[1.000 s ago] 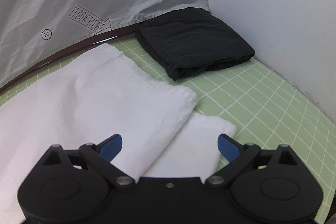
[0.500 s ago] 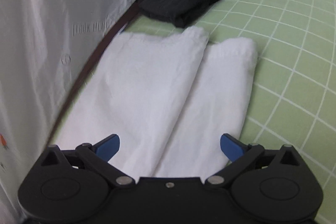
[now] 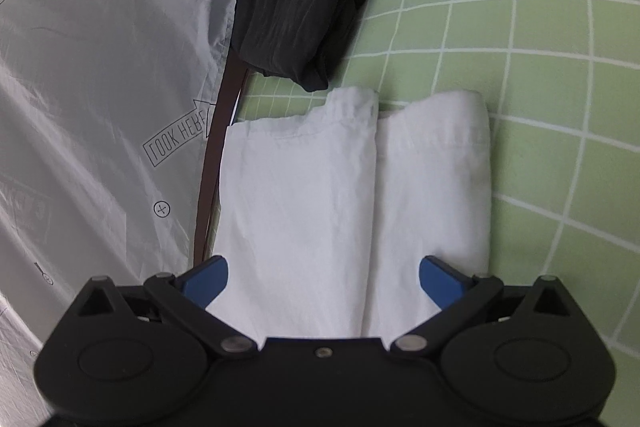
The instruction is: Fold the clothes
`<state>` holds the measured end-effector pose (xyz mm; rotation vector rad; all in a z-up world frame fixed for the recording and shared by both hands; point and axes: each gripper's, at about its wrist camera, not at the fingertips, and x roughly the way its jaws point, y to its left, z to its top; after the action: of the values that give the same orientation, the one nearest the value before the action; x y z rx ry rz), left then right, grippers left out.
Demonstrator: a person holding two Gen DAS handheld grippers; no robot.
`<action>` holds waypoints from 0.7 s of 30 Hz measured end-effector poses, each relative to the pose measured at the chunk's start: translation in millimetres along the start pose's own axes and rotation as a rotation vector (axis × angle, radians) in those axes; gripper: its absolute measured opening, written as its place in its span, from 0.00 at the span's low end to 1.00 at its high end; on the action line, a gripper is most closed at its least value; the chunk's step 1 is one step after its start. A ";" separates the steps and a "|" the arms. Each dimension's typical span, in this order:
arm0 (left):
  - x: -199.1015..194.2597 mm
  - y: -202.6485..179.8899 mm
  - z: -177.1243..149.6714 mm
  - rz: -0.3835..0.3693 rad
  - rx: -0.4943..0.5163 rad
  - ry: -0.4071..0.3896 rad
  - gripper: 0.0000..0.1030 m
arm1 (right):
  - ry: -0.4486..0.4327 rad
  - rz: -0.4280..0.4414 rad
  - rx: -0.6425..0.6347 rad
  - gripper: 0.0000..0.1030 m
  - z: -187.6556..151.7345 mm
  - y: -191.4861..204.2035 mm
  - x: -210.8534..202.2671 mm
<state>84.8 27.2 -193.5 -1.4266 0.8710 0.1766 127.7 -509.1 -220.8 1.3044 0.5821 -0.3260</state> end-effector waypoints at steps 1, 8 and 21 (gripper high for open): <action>2.8 -0.8 1.1 0.014 -0.002 -0.006 0.75 | -0.004 -0.001 0.002 1.00 1.9 0.0 4.2; 0.4 -3.9 19.0 0.071 -0.009 -0.085 0.74 | -0.022 -0.009 -0.058 1.00 19.3 4.6 33.2; -5.5 -8.5 24.6 0.033 -0.052 -0.166 0.53 | -0.036 -0.066 -0.215 0.46 12.9 18.5 40.3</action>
<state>96.3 50.0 -185.8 -1.4245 0.7580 0.3405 173.3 -513.2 -227.1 1.0720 0.6133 -0.3314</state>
